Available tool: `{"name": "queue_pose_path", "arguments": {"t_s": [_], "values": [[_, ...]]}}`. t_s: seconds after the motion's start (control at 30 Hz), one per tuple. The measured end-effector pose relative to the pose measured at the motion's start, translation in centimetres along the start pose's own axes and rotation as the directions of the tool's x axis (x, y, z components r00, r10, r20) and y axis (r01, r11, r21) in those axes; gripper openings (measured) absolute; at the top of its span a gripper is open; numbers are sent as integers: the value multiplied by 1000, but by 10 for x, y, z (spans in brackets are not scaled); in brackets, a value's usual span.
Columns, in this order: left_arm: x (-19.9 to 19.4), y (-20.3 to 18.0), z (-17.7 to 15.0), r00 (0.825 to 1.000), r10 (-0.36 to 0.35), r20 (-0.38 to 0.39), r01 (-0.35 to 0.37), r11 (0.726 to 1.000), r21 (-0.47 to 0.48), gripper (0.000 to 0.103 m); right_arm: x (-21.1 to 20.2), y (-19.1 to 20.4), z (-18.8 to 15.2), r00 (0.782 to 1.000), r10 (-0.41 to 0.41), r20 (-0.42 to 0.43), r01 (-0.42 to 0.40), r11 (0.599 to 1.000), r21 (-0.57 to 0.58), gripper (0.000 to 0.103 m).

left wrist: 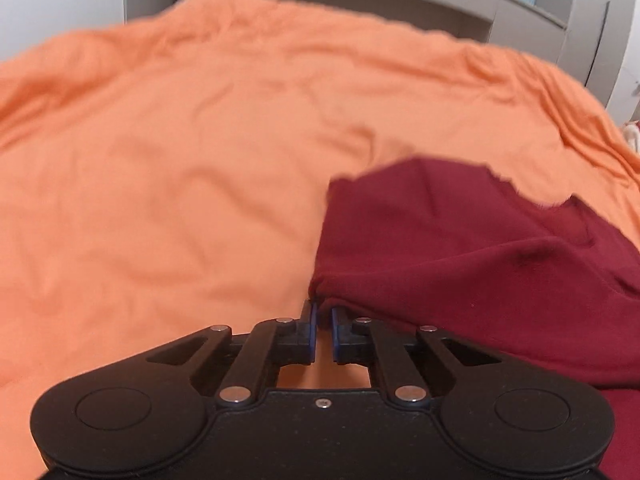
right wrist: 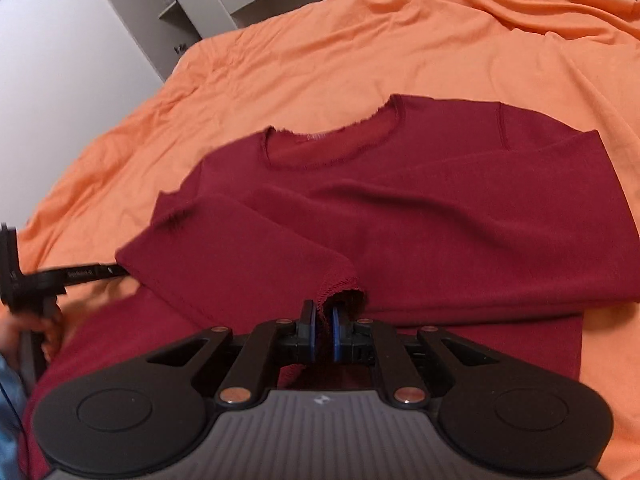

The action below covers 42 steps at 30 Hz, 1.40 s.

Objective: Fold small clothes

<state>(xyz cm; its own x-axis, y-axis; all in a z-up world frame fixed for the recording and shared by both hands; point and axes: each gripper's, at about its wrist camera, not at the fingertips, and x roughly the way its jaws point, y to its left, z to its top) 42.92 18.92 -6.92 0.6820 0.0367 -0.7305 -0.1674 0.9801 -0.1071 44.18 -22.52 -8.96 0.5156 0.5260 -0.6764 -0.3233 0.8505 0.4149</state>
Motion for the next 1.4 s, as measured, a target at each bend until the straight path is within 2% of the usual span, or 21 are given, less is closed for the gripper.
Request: {"name": "queue_pose_path", "arguments": {"t_s": [0.17, 0.33, 0.47, 0.53, 0.57, 0.6, 0.63, 0.7, 0.73, 0.77, 0.8, 0.87, 0.9, 1.07, 1.17, 1.27, 1.4], "values": [[1, -1, -3, 999, 1, -37, 0, 1000, 24, 7, -6, 6, 3, 1000, -7, 13, 7, 1000, -21, 9], [-6, 3, -3, 999, -21, -37, 21, 1000, 15, 6, -22, 5, 7, 999, 24, 25, -23, 1000, -19, 9], [-10, 0, -2, 999, -28, -31, 28, 999, 15, 6, -24, 2, 4, 1000, 14, 21, -14, 1000, -13, 10], [-8, 0, -3, 999, -34, -42, 34, 999, 15, 10, -20, -1, 0, 1000, 11, -6, -11, 1000, -12, 12], [-8, 0, -3, 998, -38, -49, 39, 999, 15, 18, -19, -1, -2, 1000, 5, -15, -6, 1000, -18, 13], [-8, 1, -3, 998, -40, -55, 40, 999, 16, 21, -19, 0, -4, 1000, -1, -18, 0, 1000, -27, 14], [-10, 1, -3, 998, -39, -56, 40, 999, 16, 25, -19, 2, -6, 1000, -8, -19, 7, 999, -39, 19], [-15, 1, -3, 998, -44, -55, 45, 999, 18, 37, -23, 5, -10, 1000, -24, -13, 23, 998, -64, 22], [-17, 1, -3, 997, -46, -55, 47, 999, 21, 50, -26, 7, -11, 999, -33, -7, 32, 997, -74, 28], [-21, 1, -4, 998, -42, -52, 43, 999, 27, 65, -30, 8, -13, 999, -43, 4, 43, 995, -86, 39], [-25, 0, -5, 998, -36, -44, 37, 999, 37, 70, -34, 9, -16, 999, -48, 14, 49, 994, -94, 47], [-35, -2, -8, 999, -28, -25, 29, 998, 51, 77, -45, 11, -23, 998, -50, 34, 53, 993, -104, 70], [-40, -2, -10, 999, -29, -16, 30, 998, 53, 79, -52, 13, -26, 998, -52, 45, 57, 992, -112, 73], [-72, -13, -27, 998, -42, 48, 39, 997, 62, 98, -105, 20, -47, 992, -39, 121, 56, 989, -137, 101], [-97, -22, -40, 991, -85, 102, 77, 994, 77, 102, -139, 25, -62, 990, -48, 135, 72, 981, -181, 103], [-122, -33, -54, 984, -122, 130, 109, 989, 103, 102, -168, 33, -80, 987, -95, 132, 125, 962, -242, 103], [-160, -52, -78, 972, -174, 159, 144, 972, 186, 102, -195, 43, -110, 985, -128, 120, 159, 938, -309, 103]]}}
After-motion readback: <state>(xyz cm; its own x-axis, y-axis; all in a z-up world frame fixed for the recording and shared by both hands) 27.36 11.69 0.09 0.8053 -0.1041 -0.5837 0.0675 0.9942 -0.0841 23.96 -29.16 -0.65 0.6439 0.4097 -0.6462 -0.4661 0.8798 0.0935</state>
